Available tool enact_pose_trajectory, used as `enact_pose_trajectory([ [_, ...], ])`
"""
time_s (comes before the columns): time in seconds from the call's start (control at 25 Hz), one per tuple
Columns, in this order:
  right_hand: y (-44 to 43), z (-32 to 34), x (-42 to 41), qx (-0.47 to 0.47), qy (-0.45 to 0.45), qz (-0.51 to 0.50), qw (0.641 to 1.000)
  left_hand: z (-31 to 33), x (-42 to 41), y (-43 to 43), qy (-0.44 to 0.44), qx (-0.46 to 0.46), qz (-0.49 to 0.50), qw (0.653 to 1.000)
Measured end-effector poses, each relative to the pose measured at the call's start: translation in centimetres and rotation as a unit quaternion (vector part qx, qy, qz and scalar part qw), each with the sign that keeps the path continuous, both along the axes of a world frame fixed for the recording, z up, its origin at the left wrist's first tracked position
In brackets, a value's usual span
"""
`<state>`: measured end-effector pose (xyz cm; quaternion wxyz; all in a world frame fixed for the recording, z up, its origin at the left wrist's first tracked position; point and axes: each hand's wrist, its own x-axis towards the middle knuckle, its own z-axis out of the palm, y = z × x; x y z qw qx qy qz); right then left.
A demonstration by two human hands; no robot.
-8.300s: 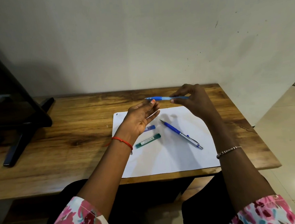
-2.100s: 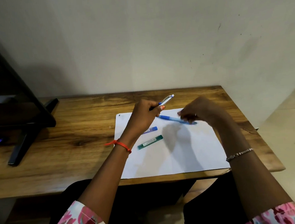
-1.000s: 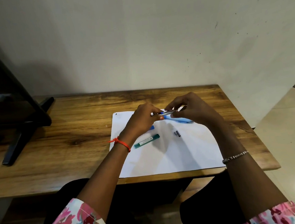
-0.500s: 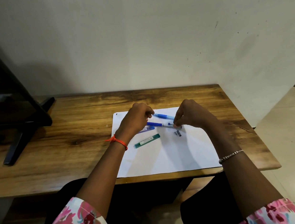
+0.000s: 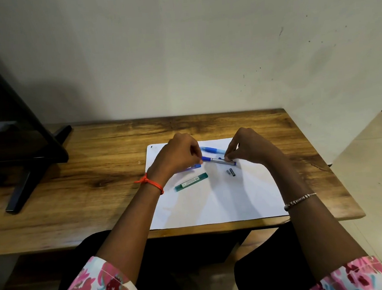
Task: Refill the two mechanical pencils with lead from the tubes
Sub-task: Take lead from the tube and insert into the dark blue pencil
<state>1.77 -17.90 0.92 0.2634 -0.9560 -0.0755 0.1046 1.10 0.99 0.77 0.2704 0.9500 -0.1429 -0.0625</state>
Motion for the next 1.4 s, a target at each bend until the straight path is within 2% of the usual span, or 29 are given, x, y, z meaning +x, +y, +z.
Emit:
enact_pose_trajectory([
  [0.2, -0.5, 0.0, 0.0, 0.017, -0.024, -0.012, 0.999, 0.7, -1.2, -0.4, 0.002, 0.16, -0.054, 0.986],
  [0.32, -0.5, -0.1, 0.1, 0.021, -0.031, -0.014, 0.999, 0.4, -1.2, -0.3, 0.011, 0.196, -0.068, 0.978],
  [0.4, -0.2, 0.0, 0.0, 0.044, -0.039, -0.008, 0.998, 0.2, -1.1, -0.5, 0.02, 0.187, -0.073, 0.98],
  [0.48, 0.1, 0.4, -0.2, 0.096, -0.024, -0.002, 0.995, 0.4, -1.0, -0.8, 0.013, 0.145, -0.06, 0.988],
  [0.6, 0.9, 0.8, -0.5, 0.165, 0.028, 0.016, 0.986, 1.0, -0.9, -1.0, -0.048, 0.067, -0.013, 0.997],
  [0.76, 1.1, 0.6, -0.2, 0.249, 0.029, 0.016, 0.968, 0.7, -0.9, -1.2, -0.074, 0.013, 0.025, 0.997],
  [0.84, 0.9, 0.6, -0.1, 0.289, 0.016, -0.002, 0.957, 0.6, -0.7, -1.0, -0.008, -0.099, 0.035, 0.994],
  [0.88, 0.9, 0.7, 0.0, 0.302, 0.004, -0.01, 0.953, 0.7, -0.7, -0.9, 0.064, -0.183, 0.035, 0.98],
  [0.96, 0.8, 0.8, 0.1, 0.318, -0.017, -0.023, 0.948, 1.0, -0.8, -0.7, 0.215, -0.325, 0.033, 0.92],
  [1.0, 0.9, 0.8, 0.2, 0.32, -0.025, -0.027, 0.947, 1.0, -0.9, -0.6, 0.258, -0.365, 0.032, 0.894],
  [1.12, 1.4, 0.6, 0.3, 0.313, -0.048, -0.033, 0.948, 1.2, -1.0, -0.5, 0.295, -0.421, 0.048, 0.856],
  [1.28, 0.5, 0.5, 1.0, 0.353, -0.109, -0.074, 0.926, 1.5, -1.4, -0.3, 0.304, -0.424, 0.058, 0.851],
  [1.4, 0.4, 0.4, 1.0, 0.449, -0.02, -0.095, 0.888, 1.5, -1.4, -0.1, 0.287, -0.413, 0.051, 0.863],
])
